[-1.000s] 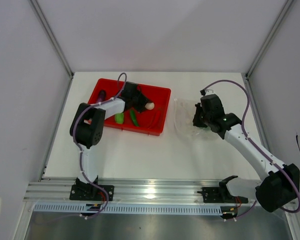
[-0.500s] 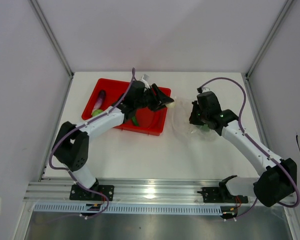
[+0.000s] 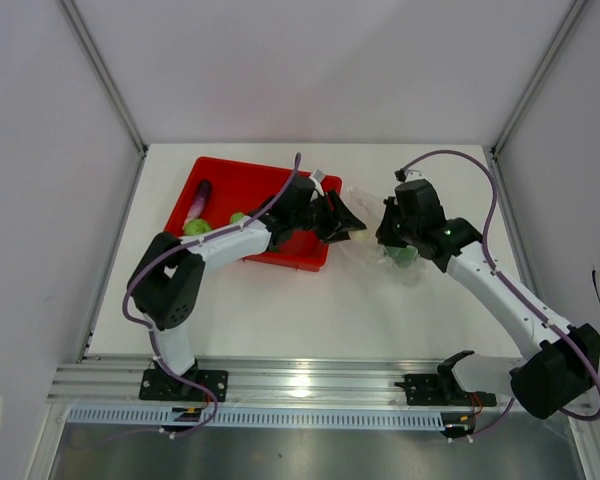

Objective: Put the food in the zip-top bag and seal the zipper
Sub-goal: Place the fake food in the zipper food storage bag.

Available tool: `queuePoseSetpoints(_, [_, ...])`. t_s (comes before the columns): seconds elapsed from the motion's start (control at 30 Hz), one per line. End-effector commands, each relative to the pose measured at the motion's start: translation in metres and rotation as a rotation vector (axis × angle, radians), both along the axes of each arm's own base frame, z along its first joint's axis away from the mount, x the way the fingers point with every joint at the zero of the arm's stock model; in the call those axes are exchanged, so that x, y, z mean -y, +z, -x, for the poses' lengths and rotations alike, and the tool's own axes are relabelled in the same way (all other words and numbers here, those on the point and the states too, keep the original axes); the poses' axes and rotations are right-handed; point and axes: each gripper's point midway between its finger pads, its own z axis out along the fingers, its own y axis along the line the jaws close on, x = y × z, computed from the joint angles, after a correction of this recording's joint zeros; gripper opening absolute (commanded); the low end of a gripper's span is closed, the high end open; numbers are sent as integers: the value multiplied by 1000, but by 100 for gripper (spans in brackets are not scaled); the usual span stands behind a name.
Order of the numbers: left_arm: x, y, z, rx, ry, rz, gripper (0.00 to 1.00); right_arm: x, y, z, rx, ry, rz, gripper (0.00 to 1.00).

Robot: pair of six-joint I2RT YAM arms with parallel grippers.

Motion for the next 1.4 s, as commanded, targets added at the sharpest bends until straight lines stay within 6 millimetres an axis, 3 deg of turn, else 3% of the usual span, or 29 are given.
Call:
queuePoseSetpoints(0.0, [20,26,7,46,-97,70,43,-3,31,-4,73,-7,-41,0])
queuePoseSetpoints(0.03, [21,27,9,56,-114,83,50,-2,31,-4,72,-10,-39,0])
queuePoseSetpoints(0.1, [19,34,9,112,-120,100,99,-2,30,-4,69,-8,-38,0])
queuePoseSetpoints(0.4, [-12,48,-7,245,-29,-7,100,-1,29,-3,72,-7,-29,0])
queuePoseSetpoints(0.6, [-71,54,-40,313,162,-80,100,4,26,-2,71,-14,-16,0])
queuePoseSetpoints(0.87, [-161,69,-105,446,424,-252,100,0,20,-4,67,8,-21,0])
queuePoseSetpoints(0.97, [-212,59,-133,414,619,-396,100,-1,18,-5,63,15,-17,0])
queuePoseSetpoints(1.03, [-250,35,-144,317,737,-491,99,-1,15,-5,56,17,-10,0])
queuePoseSetpoints(1.07, [-256,41,-151,304,767,-474,99,-1,16,-6,60,19,-7,0])
queuePoseSetpoints(1.1, [-272,35,-157,281,791,-478,100,-1,15,-6,59,19,-4,0])
queuePoseSetpoints(1.17, [-284,23,-159,205,812,-506,100,0,14,-7,55,20,4,0])
queuePoseSetpoints(1.23, [-313,8,-159,120,906,-621,99,0,11,-7,51,22,9,0])
queuePoseSetpoints(1.27, [-325,-8,-144,38,908,-715,99,0,9,-7,46,23,13,0])
queuePoseSetpoints(1.3, [-333,7,-149,38,950,-742,99,0,8,-6,44,24,16,0])
queuePoseSetpoints(1.33, [-343,0,-142,-9,977,-800,99,1,6,-6,39,24,20,0])
queuePoseSetpoints(1.37, [-359,-20,-122,-114,1004,-914,100,1,5,-6,38,22,22,0])
